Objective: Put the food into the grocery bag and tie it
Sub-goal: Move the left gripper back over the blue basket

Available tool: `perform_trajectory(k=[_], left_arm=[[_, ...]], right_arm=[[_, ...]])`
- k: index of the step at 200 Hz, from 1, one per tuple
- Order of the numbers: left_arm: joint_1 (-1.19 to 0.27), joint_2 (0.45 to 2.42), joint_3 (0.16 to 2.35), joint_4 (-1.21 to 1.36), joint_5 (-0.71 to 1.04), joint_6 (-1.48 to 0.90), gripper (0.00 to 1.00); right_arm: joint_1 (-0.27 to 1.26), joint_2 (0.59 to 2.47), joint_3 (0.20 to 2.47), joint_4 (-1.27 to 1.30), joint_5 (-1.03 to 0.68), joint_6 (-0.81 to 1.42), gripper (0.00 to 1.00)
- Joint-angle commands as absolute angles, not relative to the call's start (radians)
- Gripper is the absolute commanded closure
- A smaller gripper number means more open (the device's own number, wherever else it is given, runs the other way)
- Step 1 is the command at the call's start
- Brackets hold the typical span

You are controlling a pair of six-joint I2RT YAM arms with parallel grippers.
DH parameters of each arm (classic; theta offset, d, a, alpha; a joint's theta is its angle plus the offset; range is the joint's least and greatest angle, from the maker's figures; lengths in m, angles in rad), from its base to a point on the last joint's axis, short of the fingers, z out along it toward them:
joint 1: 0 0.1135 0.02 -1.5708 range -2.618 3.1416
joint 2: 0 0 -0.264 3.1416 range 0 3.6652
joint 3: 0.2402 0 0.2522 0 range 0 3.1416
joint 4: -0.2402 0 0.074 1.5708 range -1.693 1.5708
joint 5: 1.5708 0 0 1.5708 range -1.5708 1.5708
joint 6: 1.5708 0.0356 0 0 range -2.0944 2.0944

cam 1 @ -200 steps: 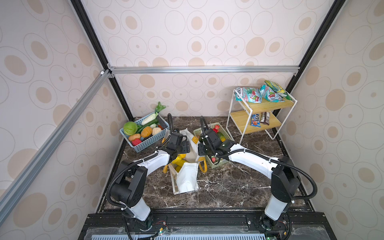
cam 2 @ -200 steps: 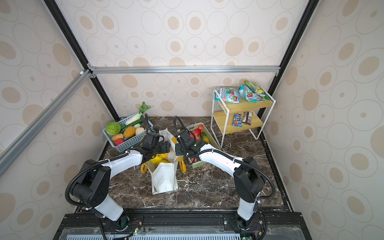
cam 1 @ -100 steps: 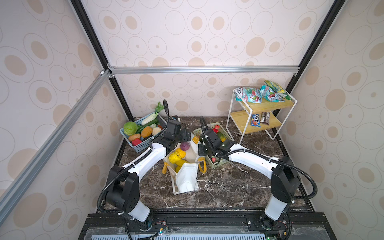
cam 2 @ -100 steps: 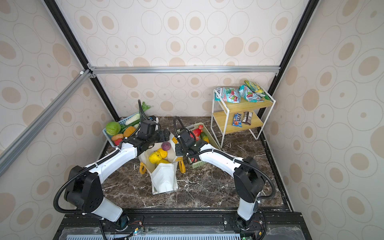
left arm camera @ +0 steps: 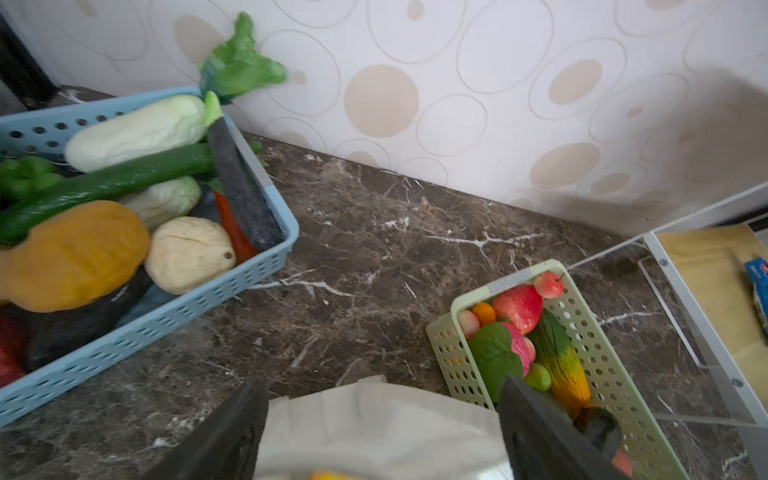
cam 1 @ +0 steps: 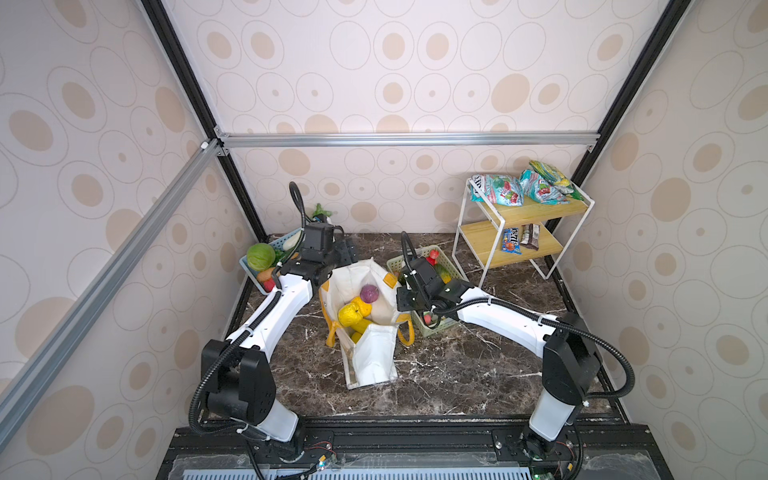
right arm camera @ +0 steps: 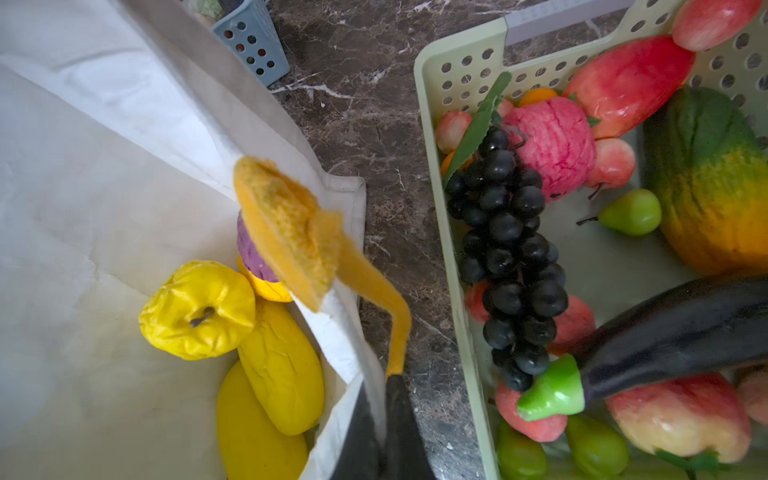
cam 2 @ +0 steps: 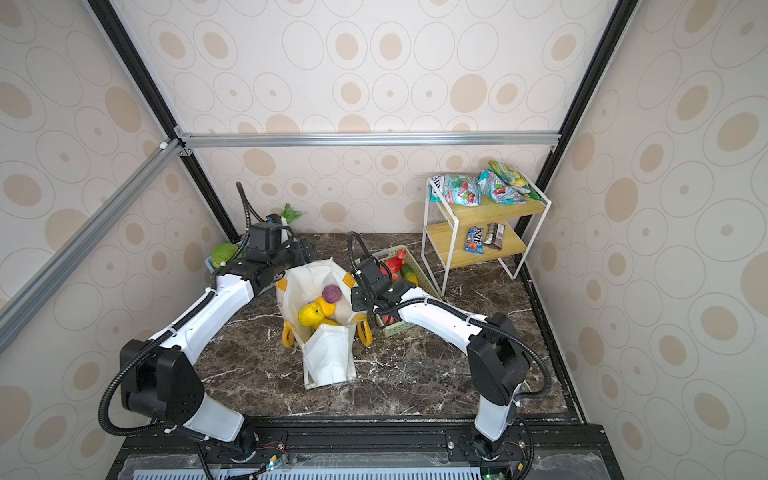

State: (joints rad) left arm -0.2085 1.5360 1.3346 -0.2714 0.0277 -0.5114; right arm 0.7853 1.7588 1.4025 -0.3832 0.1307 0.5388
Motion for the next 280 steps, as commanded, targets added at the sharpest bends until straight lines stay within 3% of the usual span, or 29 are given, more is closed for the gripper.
perform_trajectory(k=[1,85,154,223,280], left_arm=[[-0.149,1.516,1.389,-0.307,-0.022,-0.486,0.13],[0.006,1.648,1.451,-0.285,-0.149,-0.445,0.14],[0.008,1.895,1.667,-0.320,-0.307,0.011,0.24],[0.007,2.129,1.932,-0.528,-0.250,0.179,0.25],[0.010,2.193,1.986,-0.617,-0.035,-0.023,0.25]], right_arm=[[0.773,1.723,1.376,-0.392,0.140,0.564,0.97],[0.768,1.718,1.369,-0.396,0.151,0.560,0.97],[0.762,1.691,1.367,-0.441,0.151,0.554,0.97],[0.760,1.729,1.403,-0.485,0.119,0.542,0.97],[0.761,1.789,1.469,-0.517,0.088,0.540,0.97]])
